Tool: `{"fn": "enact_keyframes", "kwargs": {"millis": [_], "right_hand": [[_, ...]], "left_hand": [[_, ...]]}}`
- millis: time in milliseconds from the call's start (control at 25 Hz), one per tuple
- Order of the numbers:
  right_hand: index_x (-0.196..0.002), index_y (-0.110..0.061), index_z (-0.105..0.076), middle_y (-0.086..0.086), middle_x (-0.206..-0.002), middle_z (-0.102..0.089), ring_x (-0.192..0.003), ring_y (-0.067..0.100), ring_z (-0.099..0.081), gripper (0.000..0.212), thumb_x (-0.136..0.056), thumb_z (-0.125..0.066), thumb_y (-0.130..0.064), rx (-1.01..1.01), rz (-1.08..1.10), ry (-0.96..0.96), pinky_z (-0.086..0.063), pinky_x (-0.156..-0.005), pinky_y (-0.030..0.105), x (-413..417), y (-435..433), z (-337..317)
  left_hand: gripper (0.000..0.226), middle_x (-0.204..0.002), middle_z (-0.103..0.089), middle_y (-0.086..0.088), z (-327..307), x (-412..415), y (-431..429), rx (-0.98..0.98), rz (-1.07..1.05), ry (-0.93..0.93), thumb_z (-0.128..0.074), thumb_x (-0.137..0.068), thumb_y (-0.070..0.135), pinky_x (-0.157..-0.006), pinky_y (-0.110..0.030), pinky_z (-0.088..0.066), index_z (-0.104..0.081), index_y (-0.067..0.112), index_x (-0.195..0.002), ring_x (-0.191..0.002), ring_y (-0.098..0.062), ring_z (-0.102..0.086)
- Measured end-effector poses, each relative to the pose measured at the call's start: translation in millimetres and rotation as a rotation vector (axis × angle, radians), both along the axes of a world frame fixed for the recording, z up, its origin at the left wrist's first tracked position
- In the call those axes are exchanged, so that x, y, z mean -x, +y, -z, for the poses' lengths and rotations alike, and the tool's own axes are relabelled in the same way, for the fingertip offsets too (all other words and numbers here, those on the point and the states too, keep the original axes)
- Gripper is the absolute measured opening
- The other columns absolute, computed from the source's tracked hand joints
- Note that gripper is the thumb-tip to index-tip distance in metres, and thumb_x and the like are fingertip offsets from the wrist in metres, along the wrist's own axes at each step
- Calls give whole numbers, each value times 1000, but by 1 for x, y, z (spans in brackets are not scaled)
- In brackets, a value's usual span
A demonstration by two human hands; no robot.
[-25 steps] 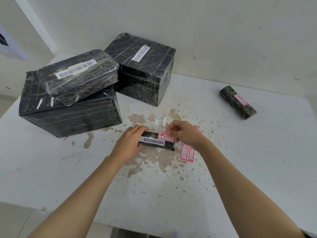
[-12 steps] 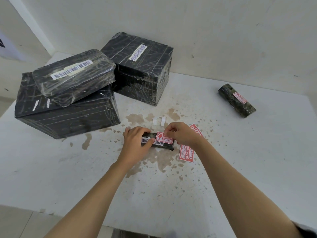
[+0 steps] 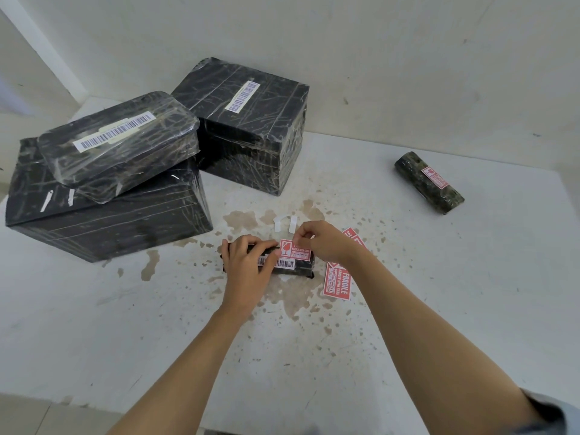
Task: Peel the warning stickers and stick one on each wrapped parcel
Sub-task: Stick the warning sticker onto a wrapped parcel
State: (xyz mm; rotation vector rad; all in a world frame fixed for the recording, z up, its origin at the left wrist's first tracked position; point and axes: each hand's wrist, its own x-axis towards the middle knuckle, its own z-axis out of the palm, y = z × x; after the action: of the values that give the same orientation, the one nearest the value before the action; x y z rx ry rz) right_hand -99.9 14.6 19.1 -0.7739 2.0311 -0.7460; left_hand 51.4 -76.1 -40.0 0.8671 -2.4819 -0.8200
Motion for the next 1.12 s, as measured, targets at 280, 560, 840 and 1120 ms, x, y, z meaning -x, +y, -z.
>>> {"fn": "enact_keyframes", "kwargs": {"millis": [280, 560, 840, 1120], "right_hand": [[-93, -10, -62, 0, -87, -59, -63, 5, -48, 11, -94, -51, -11, -20, -27, -2, -36, -54, 15, 2, -1, 2], [-88, -13, -60, 3, -90, -61, -82, 17, -55, 11, -93, -51, -9, -10, -35, -2, -45, -69, 24, 2, 0, 7], [-98, -9, -63, -2, -88, -59, -67, 7, -52, 17, -83, -69, -10, -36, -28, 17, -40, -57, 16, -2, 6, 5], [-102, -16, -61, -3, -96, -55, -68, 4, -49, 24, -81, -73, -15, 62, 32, 115, -42, -59, 16, -15, 19, 9]], "left_hand": [[50, -99, -56, -2, 4, 4, 1, 37, -31, 3, -40, -85, 56, -110, -33, -3, -72, 21, -102, -102, -20, -52], [47, -98, -56, -2, 4, 6, 3, 38, -49, 2, -44, -82, 56, -109, -40, -10, -72, 21, -98, -100, -21, -53], [43, -96, -56, -3, 7, 2, 5, 68, -35, 25, -48, -82, 54, -107, -33, -11, -71, 21, -97, -98, -21, -52], [42, -100, -58, -2, 7, 0, 6, 66, -26, 49, -47, -83, 53, -106, -23, -1, -69, 21, -98, -103, -23, -50]]}}
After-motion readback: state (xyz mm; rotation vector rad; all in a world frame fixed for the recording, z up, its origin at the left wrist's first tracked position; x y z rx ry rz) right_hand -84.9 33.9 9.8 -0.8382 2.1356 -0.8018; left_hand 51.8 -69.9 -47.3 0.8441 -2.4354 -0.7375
